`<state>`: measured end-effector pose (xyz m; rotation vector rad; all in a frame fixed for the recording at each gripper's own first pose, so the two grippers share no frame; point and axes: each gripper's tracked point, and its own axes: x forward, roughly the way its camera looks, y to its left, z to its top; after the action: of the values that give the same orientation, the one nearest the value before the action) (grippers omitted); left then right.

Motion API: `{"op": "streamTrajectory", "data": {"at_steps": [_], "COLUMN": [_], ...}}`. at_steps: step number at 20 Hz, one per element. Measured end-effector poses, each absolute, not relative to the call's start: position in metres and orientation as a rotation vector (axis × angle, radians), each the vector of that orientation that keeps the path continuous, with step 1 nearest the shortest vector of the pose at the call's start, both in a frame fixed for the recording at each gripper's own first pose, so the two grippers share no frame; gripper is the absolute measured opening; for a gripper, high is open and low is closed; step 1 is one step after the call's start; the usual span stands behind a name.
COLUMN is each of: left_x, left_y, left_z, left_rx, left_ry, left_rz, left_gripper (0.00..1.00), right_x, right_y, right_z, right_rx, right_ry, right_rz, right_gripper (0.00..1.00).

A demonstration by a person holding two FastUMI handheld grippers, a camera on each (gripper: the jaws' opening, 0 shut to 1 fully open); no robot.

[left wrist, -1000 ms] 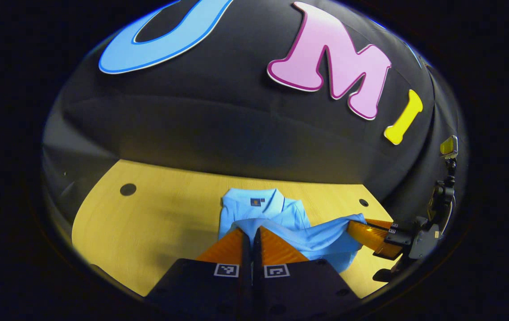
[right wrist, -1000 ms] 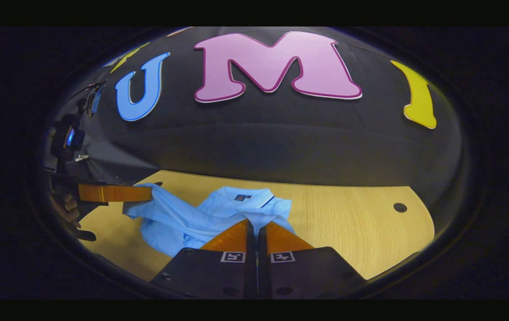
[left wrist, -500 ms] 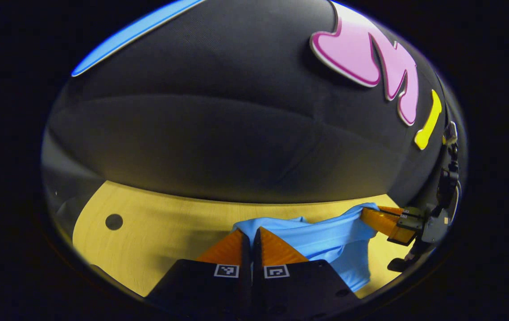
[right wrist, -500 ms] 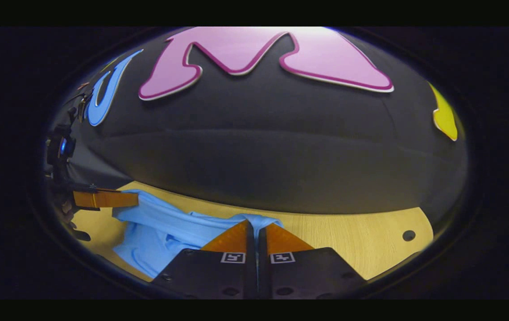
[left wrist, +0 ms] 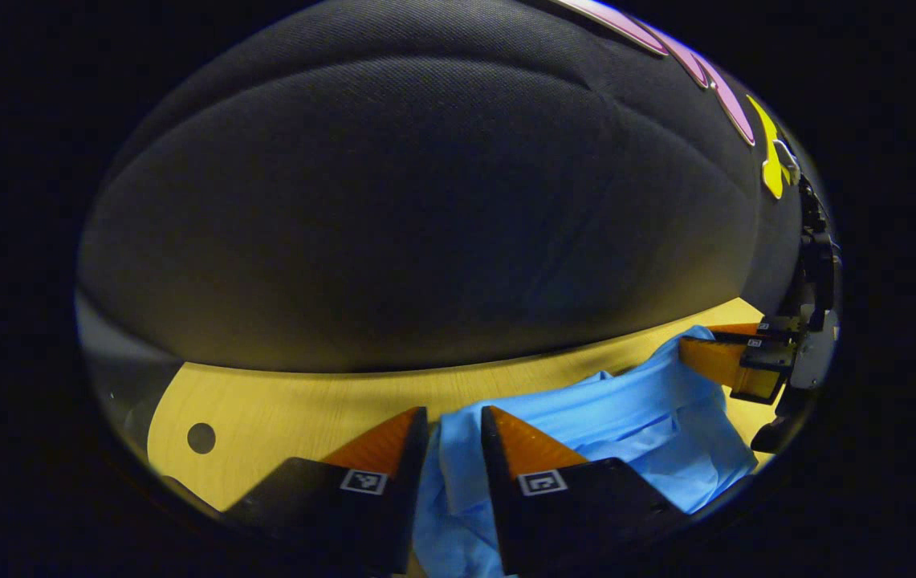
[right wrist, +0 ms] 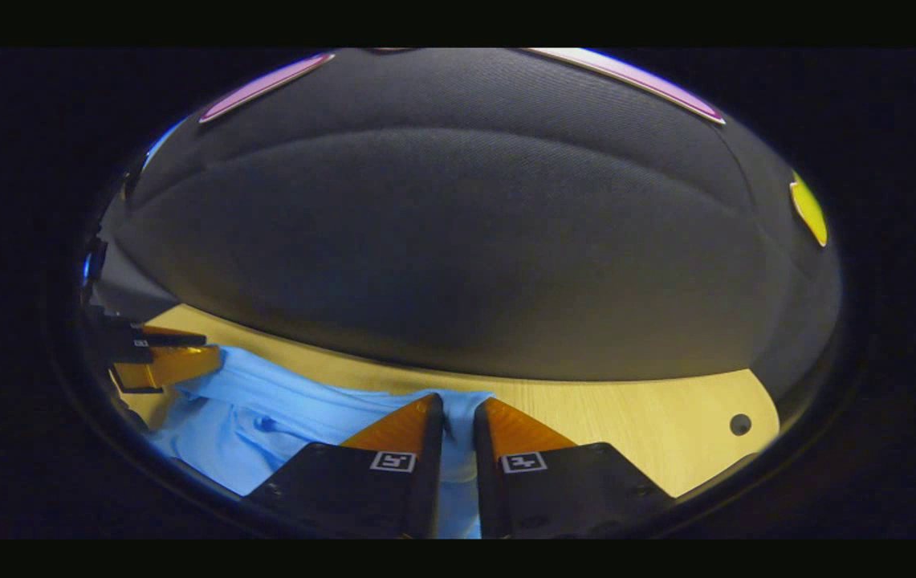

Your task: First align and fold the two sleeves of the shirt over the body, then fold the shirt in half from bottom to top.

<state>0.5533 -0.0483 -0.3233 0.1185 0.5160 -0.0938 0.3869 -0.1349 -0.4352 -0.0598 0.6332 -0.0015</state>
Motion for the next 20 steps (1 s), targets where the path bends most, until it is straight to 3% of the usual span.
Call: {"op": "streamTrajectory", "data": {"at_steps": [1, 3, 4, 5, 7, 15, 20], "left_x": [0.550, 0.533, 0.519, 0.505, 0.466, 0.289, 0.166], "left_y": [-0.045, -0.039, -0.040, -0.041, -0.035, -0.039, -0.058], "left_z": [-0.318, -0.306, -0.293, -0.279, -0.249, -0.088, -0.030], "left_rx": [0.123, 0.113, 0.106, 0.100, 0.099, 0.089, 0.082], "left_ry": [0.507, 0.480, 0.462, 0.442, 0.393, 0.168, 0.098], "left_rz": [-0.076, -0.068, -0.069, -0.069, -0.071, -0.082, -0.096], "left_gripper": [0.48, 0.80, 0.96, 0.96, 0.96, 0.95, 0.96], "right_x": [0.380, 0.367, 0.359, 0.351, 0.329, 0.190, 0.106], "right_y": [-0.133, -0.125, -0.120, -0.118, -0.119, -0.138, -0.135], "right_z": [-0.434, -0.420, -0.409, -0.396, -0.365, -0.206, -0.124], "right_rx": [-0.081, -0.069, -0.050, -0.040, -0.042, -0.014, 0.029], "right_ry": [0.636, 0.613, 0.597, 0.580, 0.546, 0.473, 0.399], "right_rz": [-0.014, -0.022, -0.024, -0.035, -0.068, -0.193, -0.210], "right_gripper": [0.47, 0.95, 0.94, 0.91, 0.99, 0.97, 0.97]}}
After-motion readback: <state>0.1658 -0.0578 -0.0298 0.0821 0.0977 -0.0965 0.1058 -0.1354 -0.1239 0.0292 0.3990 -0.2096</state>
